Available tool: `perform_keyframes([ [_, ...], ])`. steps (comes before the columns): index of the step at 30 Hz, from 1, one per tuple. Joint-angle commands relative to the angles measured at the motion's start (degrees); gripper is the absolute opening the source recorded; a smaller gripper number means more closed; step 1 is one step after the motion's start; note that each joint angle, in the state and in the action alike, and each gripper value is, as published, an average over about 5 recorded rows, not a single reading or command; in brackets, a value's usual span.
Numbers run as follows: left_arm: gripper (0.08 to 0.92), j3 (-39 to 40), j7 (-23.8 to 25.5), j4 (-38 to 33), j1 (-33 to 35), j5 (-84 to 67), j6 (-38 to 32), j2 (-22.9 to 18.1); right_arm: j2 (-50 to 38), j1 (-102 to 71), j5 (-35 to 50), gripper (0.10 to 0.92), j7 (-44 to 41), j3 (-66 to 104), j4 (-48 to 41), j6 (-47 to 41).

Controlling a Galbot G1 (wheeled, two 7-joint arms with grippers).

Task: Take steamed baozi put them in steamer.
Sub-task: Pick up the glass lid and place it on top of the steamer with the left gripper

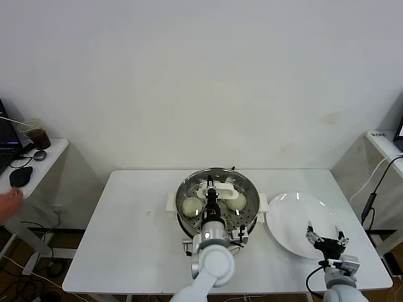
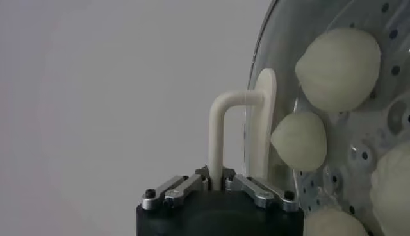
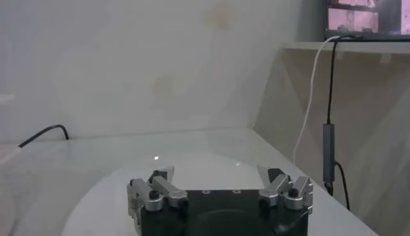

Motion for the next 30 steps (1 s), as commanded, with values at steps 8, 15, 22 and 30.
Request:
perform_keyframes([
  [8,0.173,0.6,-3.2,-0.8,1.2,-1.0,-0.1,0.2,0.1,0.0,-0.1,0.823,0.1,-0.1,0.0,0.0],
  [15,0.324,1.5,-3.0,-6.0,4.3,-1.7,-0.8,0.9,0.1,0.1,-0.2,0.823,0.1,-0.2,-0.1,0.0],
  [22,0.532,3.2,-2.2,-11.1,7.4,-2.1,-0.8,2.2,0.1,0.1,-0.2,0.823,0.1,-0.1,0.1,-0.1],
  [30,0.754,3.2,-2.2,-14.3,9.7,-1.9,-1.1,3.7,0.2,-0.1,-0.1,0.823,0.1,-0.1,0.5,0.0],
])
